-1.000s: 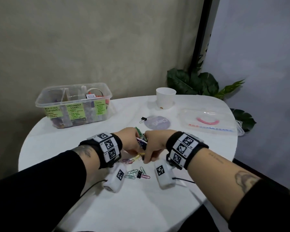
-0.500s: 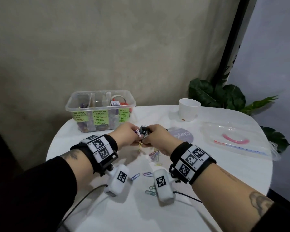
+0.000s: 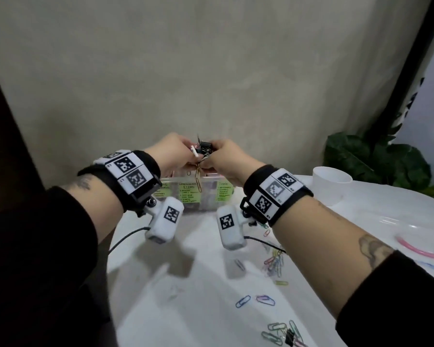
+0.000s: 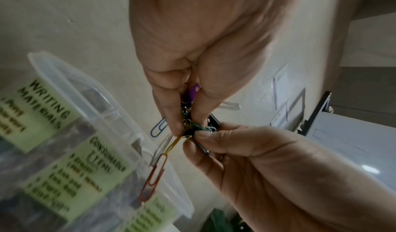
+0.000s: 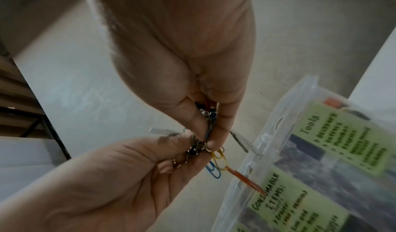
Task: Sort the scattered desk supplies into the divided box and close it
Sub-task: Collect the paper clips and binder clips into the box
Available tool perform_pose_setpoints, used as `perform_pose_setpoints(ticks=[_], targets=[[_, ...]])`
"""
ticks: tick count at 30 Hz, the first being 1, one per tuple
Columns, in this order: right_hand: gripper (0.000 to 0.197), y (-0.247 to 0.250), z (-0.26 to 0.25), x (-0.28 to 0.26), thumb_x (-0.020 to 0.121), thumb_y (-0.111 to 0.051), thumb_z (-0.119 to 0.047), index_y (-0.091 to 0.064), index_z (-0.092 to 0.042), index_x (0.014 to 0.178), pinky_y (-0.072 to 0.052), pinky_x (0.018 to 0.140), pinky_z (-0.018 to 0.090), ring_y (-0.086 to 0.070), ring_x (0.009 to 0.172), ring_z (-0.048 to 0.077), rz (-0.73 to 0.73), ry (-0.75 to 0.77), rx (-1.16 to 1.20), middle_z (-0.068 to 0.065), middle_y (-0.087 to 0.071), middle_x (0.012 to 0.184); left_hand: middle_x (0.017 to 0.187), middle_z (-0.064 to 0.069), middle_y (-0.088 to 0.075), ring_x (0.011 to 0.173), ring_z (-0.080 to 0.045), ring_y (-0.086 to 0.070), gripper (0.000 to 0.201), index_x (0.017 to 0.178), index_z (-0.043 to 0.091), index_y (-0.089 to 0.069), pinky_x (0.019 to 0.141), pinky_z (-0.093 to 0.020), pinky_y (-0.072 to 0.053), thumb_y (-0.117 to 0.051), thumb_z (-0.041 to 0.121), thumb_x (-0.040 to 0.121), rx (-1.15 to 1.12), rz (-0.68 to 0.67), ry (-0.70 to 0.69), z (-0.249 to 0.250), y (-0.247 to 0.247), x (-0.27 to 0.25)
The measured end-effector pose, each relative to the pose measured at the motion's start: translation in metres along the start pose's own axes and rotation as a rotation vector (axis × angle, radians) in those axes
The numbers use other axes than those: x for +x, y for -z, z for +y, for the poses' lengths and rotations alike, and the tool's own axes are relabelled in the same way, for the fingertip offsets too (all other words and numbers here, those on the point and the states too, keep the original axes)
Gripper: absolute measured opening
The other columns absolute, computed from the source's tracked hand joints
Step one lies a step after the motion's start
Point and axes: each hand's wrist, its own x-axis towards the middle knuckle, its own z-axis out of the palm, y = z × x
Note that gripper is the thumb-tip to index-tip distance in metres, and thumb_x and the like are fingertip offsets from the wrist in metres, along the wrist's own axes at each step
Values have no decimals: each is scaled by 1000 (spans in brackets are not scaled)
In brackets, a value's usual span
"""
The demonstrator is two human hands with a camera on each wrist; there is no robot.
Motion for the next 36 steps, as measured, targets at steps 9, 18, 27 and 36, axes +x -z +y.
perform_pose_setpoints(ticks=[9, 18, 27, 36], targets=[[41, -20, 19, 62, 87, -52, 10, -60, 3, 127, -56, 89, 38, -62, 96, 29, -119, -121, -256, 20, -65, 115, 69, -6, -60, 61, -15, -60, 15, 86, 1, -60, 53, -21, -54, -50, -4, 95, 142, 7, 186, -25, 5, 49], [18, -15, 15, 69, 92, -53, 5, -69, -2, 96, -62, 76, 48, -72, 76, 32, -60, -80, -281, 19, -72, 90, 82, -13, -59, 64, -21, -53, 19, 89, 3, -63, 55, -26, -47, -66, 21, 91, -26, 21, 213, -29, -1, 51], [31, 79, 100, 7, 82, -52, 6, -67, -18, 70, -40, 56, 23, -54, 70, 17, 350, -62, -249, 0, -63, 73, 84, -10, -67, 60, -9, -67, 12, 92, 8, -65, 54, -25, -56, -61, -3, 90, -52, -206, 11, -45, -57, -9], [38, 99, 153, -64, 101, -45, -23, -55, -31, 136, -48, 76, 33, -56, 70, 17, -289, -339, -622, 4, -62, 98, 155, -11, -34, 137, -28, -40, 62, 155, 17, -23, 106, -30, -38, -41, 8, 96, 617, -425, 27, -83, -148, -28]])
